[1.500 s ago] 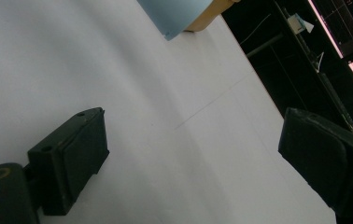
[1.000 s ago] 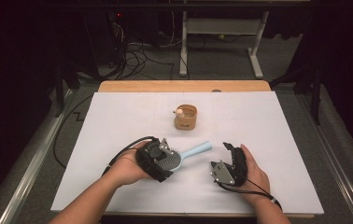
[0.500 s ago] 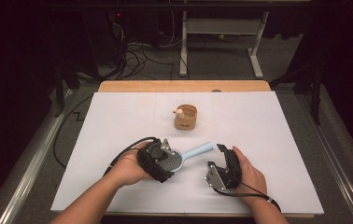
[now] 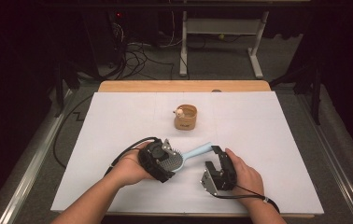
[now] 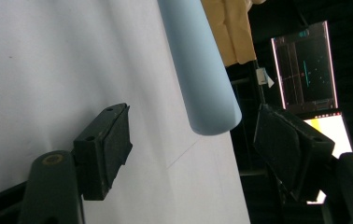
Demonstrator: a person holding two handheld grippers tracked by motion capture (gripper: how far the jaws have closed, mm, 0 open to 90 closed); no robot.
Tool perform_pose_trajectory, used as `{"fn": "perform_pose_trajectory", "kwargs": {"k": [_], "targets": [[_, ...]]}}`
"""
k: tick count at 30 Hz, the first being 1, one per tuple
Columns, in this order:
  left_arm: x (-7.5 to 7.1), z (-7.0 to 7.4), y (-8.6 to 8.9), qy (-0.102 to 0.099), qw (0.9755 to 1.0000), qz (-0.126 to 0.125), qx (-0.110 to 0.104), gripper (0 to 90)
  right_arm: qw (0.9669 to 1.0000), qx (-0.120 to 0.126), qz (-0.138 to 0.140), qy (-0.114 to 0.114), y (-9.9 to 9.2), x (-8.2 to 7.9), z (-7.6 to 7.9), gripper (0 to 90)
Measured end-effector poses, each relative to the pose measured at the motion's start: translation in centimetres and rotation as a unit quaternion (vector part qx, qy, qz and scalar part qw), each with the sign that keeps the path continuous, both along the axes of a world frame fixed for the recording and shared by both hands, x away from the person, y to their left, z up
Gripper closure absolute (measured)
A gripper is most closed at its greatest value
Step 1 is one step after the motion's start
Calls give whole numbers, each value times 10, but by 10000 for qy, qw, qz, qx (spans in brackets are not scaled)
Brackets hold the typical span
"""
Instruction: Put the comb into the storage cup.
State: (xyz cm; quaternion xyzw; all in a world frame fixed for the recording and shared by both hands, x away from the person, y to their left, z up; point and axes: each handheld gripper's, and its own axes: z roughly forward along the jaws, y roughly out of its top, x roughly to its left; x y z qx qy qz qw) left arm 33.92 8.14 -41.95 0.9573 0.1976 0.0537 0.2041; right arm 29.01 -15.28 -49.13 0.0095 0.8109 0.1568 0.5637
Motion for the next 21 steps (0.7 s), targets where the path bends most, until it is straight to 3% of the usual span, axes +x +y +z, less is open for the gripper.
{"fn": "perform_pose_trajectory", "kwargs": {"k": [10, 21], "targets": [[0, -3, -5, 4, 10000, -30, 20, 203, 9989, -391, 168, -219, 8, -4, -2, 344], [0, -4, -10, -5, 10000, -66, 21, 203, 9978, -554, 194, -318, 13, -5, -4, 443]]}}
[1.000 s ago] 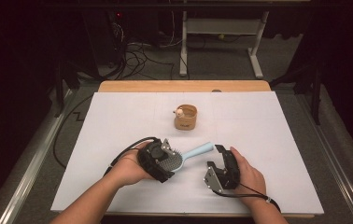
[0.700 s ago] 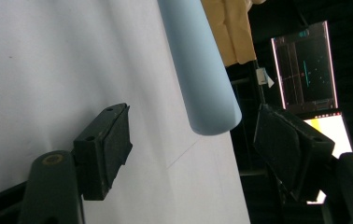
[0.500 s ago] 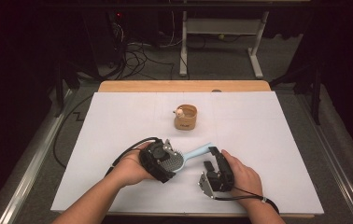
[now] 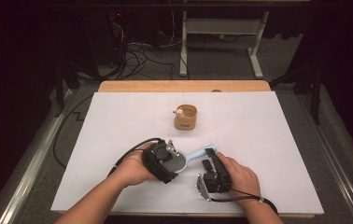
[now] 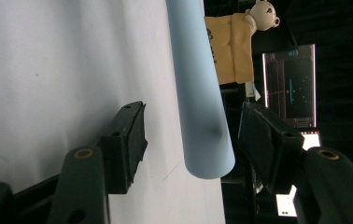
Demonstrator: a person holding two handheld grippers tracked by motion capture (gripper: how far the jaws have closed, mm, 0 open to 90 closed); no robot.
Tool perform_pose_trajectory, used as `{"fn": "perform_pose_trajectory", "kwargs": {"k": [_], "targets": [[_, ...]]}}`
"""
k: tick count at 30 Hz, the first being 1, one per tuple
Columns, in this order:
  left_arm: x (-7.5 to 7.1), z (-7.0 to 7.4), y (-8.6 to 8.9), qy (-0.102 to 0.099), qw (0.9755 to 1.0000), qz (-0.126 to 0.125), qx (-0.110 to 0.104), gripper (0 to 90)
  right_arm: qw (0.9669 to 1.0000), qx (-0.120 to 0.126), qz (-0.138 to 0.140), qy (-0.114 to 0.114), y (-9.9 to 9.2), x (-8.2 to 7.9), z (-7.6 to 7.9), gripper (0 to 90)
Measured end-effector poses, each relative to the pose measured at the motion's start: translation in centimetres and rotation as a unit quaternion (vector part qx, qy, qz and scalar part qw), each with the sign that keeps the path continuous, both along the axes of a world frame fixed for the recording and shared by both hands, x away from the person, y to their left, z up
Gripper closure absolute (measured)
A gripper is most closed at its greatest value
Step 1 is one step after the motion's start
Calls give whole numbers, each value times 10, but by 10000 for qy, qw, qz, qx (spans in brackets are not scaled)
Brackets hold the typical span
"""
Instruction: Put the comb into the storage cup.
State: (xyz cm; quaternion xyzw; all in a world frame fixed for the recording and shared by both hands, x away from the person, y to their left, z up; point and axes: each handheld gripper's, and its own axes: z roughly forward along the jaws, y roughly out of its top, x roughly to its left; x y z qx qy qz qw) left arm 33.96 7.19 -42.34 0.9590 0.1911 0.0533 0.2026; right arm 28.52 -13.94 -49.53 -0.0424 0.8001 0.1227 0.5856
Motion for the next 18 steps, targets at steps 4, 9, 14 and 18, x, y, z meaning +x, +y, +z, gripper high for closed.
{"fn": "perform_pose_trajectory", "kwargs": {"k": [4, 9, 14, 18], "targets": [[0, -1, -2, 15, 10000, -27, 9, 203, 10000, -8, 2, -49, 2, 0, -1, 479], [0, -1, -6, 8, 10000, -65, 3, 203, 9998, -107, 91, -154, 6, -1, -2, 520], [0, -1, -11, 14, 9999, -130, 16, 203, 9996, -160, 143, -190, 10, -2, -2, 560], [0, -1, -16, 26, 9999, -135, -19, 202, 9995, -176, 175, -207, 12, -3, -3, 587]]}}
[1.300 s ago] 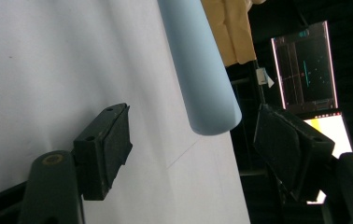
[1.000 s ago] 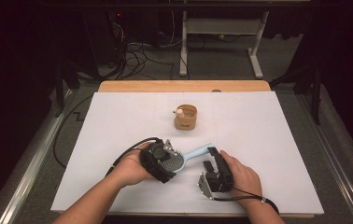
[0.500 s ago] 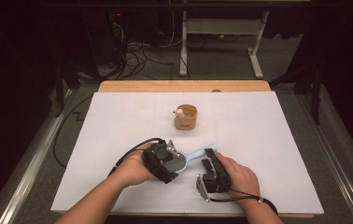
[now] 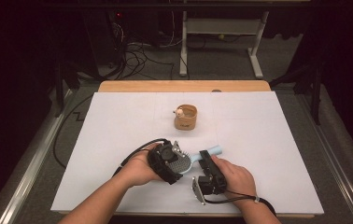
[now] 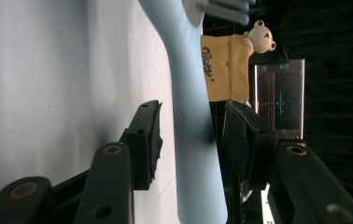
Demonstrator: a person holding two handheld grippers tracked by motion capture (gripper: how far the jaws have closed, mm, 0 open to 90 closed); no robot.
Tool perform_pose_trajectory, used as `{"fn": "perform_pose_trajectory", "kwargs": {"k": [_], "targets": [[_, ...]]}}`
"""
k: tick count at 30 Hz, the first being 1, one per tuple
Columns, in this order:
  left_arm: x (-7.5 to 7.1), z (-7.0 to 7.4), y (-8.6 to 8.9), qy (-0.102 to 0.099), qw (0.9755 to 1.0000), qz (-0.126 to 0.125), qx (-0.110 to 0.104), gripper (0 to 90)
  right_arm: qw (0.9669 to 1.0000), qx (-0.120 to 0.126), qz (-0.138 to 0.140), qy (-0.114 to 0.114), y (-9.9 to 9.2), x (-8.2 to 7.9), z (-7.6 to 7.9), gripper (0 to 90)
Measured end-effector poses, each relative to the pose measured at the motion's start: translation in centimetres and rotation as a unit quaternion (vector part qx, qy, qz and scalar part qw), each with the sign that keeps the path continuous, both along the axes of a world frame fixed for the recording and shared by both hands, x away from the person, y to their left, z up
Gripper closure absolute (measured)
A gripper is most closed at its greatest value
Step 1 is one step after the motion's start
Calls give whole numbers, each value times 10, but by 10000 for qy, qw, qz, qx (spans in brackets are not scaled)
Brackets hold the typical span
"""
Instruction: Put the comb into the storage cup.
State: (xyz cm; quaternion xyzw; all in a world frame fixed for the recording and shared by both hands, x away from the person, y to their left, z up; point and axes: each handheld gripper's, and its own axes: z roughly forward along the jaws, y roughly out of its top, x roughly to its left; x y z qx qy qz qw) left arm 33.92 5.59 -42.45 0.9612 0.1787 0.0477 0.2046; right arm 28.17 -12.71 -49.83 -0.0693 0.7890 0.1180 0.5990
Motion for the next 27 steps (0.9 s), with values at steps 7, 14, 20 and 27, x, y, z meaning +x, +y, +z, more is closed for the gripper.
{"fn": "perform_pose_trajectory", "kwargs": {"k": [7, 14, 20, 27], "targets": [[0, 0, -7, -14, 10000, -68, 20, 203, 9999, -88, 45, -70, 3, -1, 0, 652], [0, 0, -12, -14, 9999, -108, 8, 203, 9997, -190, 113, -142, 7, -2, -1, 689], [0, 1, -12, -18, 9999, -111, -21, 202, 9995, -218, 117, -205, 8, -4, -1, 714], [-1, 2, -12, -13, 10000, -79, -40, 203, 9993, -262, 134, -249, 9, -4, -2, 740]]}}
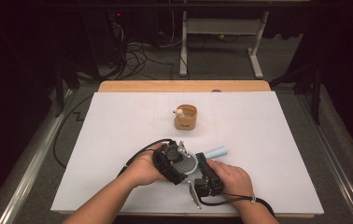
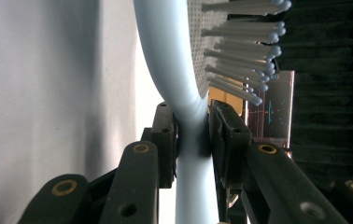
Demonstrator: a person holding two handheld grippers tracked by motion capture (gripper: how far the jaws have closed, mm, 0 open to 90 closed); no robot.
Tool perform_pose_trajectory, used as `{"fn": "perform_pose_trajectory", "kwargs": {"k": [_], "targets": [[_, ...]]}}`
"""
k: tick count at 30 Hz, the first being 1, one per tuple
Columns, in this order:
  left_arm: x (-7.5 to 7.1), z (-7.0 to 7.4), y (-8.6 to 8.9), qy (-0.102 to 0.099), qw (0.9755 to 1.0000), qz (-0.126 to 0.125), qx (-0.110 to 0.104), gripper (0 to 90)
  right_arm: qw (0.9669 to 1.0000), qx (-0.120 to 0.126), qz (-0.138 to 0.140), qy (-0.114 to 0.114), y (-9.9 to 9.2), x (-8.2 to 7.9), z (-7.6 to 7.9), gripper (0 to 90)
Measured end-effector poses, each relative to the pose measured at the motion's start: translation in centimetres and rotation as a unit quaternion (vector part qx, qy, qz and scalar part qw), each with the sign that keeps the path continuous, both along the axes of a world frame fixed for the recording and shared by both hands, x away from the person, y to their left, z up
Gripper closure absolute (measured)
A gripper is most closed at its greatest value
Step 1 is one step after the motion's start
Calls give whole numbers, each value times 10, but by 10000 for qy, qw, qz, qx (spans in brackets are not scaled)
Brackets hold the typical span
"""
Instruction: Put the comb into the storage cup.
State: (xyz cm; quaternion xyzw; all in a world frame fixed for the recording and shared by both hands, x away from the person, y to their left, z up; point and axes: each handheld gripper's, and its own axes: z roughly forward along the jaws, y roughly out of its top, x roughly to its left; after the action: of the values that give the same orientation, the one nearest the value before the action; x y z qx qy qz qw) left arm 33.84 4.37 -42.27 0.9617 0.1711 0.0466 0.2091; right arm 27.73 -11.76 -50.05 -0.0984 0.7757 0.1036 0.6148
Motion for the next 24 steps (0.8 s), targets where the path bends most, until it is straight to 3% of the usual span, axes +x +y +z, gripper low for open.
{"fn": "perform_pose_trajectory", "kwargs": {"k": [13, 24], "targets": [[1, 2, 0, 29, 10000, -27, -6, 202, 10000, 13, 5, -63, 1, -2, -1, 741], [1, 3, -2, 55, 10000, -56, -23, 201, 9998, -130, 108, -144, 2, -4, -1, 763]]}}
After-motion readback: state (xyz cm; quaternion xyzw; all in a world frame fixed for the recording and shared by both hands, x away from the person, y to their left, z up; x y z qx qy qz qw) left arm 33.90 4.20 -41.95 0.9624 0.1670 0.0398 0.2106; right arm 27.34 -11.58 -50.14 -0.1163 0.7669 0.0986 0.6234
